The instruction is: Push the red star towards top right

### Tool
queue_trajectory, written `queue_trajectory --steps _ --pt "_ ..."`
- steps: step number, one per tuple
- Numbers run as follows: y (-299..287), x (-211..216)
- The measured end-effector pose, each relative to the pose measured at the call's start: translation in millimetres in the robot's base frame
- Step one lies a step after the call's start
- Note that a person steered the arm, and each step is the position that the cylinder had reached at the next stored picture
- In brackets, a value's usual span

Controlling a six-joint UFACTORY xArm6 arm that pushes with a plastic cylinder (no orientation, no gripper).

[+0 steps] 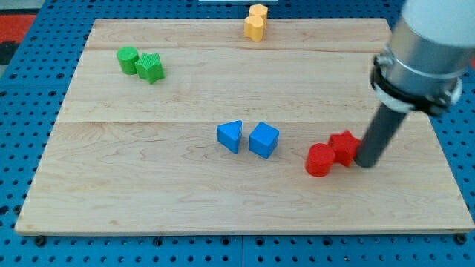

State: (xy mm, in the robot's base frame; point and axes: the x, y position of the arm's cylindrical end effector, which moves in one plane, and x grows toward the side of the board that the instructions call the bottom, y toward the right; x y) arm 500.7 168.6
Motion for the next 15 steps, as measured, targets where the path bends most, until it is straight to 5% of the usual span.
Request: queue_trajectory --steps 1,3,6,9,11,12,13,15 --pt "-6 -15" --pt "-28 95" --pt "-49 -32" --pt "-5 -92" --pt "-6 -199" --pt "-33 -171" --pt "-74 -187" --pt "-17 -266"
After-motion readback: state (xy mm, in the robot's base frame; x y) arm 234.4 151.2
